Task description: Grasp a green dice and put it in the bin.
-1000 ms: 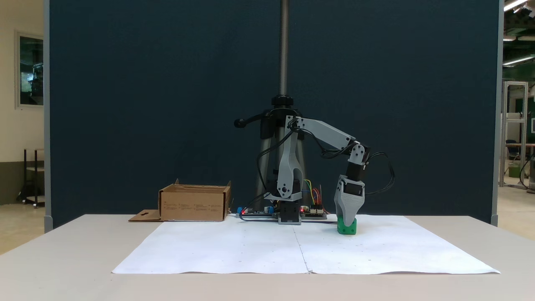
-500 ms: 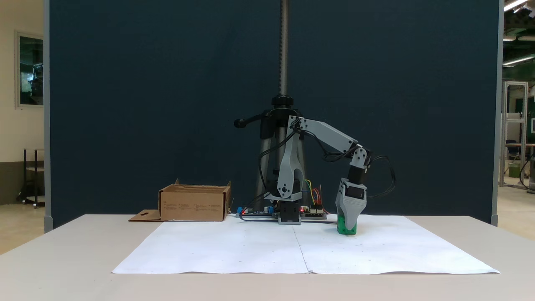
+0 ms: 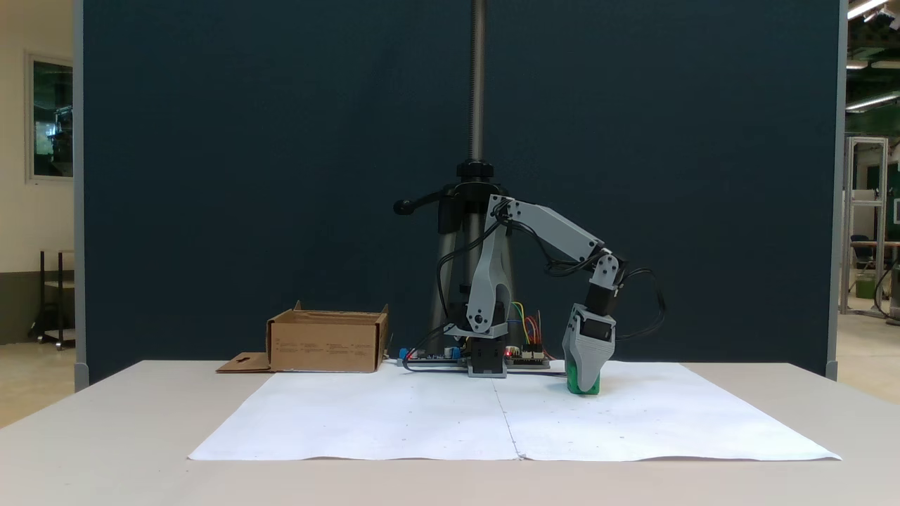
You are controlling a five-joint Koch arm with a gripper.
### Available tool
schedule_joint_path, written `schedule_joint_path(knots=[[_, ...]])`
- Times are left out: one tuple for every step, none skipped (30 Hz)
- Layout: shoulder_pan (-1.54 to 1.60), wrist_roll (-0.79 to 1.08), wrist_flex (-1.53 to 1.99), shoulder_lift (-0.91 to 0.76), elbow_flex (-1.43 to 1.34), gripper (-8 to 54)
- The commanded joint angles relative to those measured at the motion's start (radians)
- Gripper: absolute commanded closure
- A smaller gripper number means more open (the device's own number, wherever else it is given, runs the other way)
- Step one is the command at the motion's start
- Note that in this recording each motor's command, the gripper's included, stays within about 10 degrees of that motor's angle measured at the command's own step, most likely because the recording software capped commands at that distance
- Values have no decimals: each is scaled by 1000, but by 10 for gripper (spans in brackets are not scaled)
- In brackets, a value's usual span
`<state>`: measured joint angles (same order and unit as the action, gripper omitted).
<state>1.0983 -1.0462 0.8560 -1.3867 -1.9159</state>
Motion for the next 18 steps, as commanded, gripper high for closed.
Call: schedule_joint_path(knots=[[3, -66, -2, -25, -6, 47], [3, -64, -2, -25, -11, 47], [3, -64, -2, -25, -17, 47], [3, -64, -2, -25, -21, 47], [3, -64, -2, -25, -26, 47], [3, -64, -2, -25, -29, 48], [3, -64, -2, -25, -34, 50], [3, -64, -2, -25, -35, 52], [3, -64, -2, -25, -35, 52], [3, -64, -2, -25, -35, 66], [3, -64, -2, -25, -35, 75], [3, -64, -2, -26, -37, 76], [3, -64, -2, -28, -37, 97], [3, -64, -2, -29, -37, 114], [3, -64, -2, -29, -37, 115], [3, -64, -3, -31, -37, 115], [3, -64, -3, -29, -37, 117], [3, -64, -3, -31, -37, 132]])
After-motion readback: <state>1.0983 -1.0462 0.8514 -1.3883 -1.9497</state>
